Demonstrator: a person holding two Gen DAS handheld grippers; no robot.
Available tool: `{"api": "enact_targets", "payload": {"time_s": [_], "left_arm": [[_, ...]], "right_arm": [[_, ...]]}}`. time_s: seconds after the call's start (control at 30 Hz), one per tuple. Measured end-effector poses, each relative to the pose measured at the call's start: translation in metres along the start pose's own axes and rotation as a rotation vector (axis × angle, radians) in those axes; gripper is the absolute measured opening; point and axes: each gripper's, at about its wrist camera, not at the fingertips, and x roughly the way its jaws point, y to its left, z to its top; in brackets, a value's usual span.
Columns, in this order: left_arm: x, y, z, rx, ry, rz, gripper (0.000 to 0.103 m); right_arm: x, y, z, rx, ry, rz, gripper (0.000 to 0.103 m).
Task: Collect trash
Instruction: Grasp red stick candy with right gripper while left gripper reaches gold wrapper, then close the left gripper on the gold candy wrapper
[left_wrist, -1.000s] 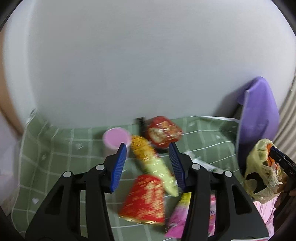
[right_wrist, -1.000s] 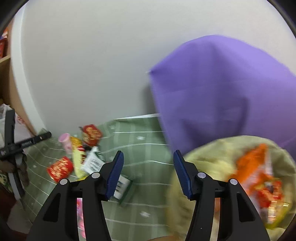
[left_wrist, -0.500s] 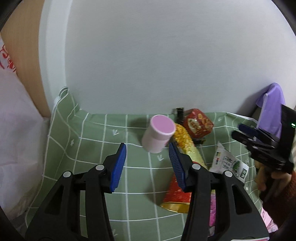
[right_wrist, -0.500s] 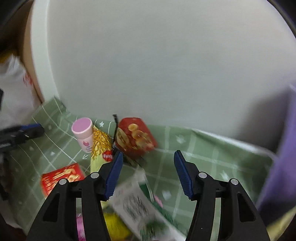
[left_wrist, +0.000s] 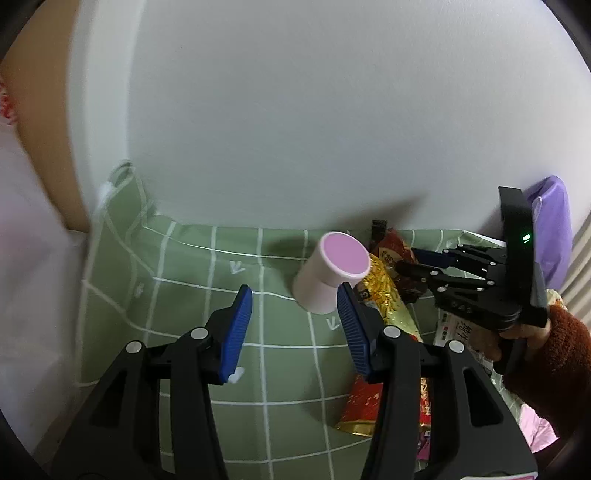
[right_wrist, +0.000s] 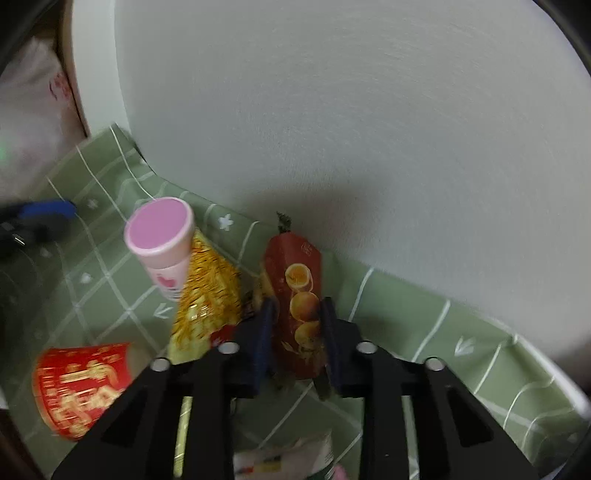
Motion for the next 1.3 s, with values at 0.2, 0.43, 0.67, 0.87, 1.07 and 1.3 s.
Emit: {"api": "enact_targets", "payload": {"time_s": [0.2, 0.43, 0.67, 0.87, 1.07, 1.3], "left_arm": [[0.017, -0.022, -0.002, 0.039, 0.065, -0.122, 0.045], [0.056, -0.061, 0.000, 0.084, 0.243, -0.208, 0.045], [0.101, -0.086, 0.009, 0.110, 0.355, -0.110, 0.045], [0.118, -0.094, 0.006, 0.054, 0.369, -0.048, 0.032], [0.099, -0.103, 0.005, 0.070, 0.304, -0.110, 0.018], [0.059, -0.125, 0.013, 0.144, 0.187, -0.163, 0.012]], "right_arm": [[-0.042, -0.015, -0.015, 0.101, -0.035, -0.039, 0.010], [-0.093, -0.040, -0.054, 0.259, -0.086, -0.148, 0.010], [-0.128, -0.059, -0.097, 0.392, -0.123, -0.254, 0.010], [-0.137, -0.059, -0.121, 0.452, -0.123, -0.270, 0.010], [-0.149, -0.052, -0.131, 0.461, -0.120, -0.289, 0.010], [-0.169, -0.045, -0.141, 0.462, -0.140, -0.316, 0.010]]}}
